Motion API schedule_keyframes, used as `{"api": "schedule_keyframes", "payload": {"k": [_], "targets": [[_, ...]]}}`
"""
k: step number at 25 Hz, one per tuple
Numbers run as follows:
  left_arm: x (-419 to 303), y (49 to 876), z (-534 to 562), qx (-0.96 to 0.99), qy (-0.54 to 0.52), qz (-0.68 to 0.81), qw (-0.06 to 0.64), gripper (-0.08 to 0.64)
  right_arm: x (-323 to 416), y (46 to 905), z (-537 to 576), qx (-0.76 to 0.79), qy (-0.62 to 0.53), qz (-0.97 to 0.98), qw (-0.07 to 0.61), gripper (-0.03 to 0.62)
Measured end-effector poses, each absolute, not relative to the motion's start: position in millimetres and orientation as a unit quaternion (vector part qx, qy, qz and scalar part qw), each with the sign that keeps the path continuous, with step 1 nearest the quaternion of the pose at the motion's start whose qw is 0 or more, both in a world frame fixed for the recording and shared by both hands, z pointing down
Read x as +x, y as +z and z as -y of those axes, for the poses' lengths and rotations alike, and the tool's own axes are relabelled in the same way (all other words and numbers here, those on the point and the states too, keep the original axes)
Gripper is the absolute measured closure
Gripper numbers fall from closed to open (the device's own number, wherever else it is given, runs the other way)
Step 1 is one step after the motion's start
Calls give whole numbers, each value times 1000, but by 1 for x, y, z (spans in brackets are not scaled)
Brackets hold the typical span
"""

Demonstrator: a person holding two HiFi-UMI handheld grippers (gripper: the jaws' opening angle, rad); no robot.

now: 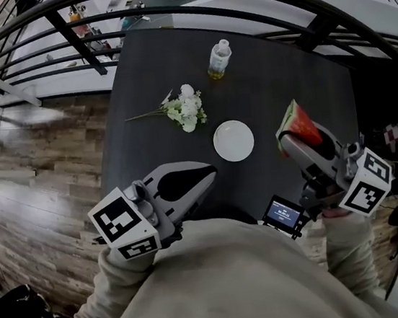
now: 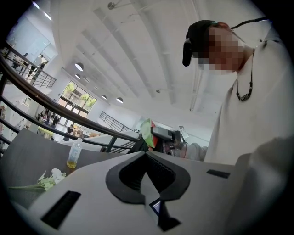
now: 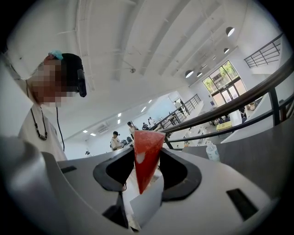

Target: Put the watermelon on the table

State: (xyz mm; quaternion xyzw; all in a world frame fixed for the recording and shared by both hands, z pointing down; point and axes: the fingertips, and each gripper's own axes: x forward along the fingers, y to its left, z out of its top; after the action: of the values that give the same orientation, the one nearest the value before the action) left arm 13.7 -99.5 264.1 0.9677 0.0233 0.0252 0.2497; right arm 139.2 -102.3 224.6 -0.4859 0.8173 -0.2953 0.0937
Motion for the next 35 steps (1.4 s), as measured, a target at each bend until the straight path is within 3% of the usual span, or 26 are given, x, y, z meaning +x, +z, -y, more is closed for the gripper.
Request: {"api": "schedule_keyframes", "payload": {"k": [35], "targets": [[-6,289,116,956,30,45,290,557,150,290,142,-456,-342,-819,55,405]]}}
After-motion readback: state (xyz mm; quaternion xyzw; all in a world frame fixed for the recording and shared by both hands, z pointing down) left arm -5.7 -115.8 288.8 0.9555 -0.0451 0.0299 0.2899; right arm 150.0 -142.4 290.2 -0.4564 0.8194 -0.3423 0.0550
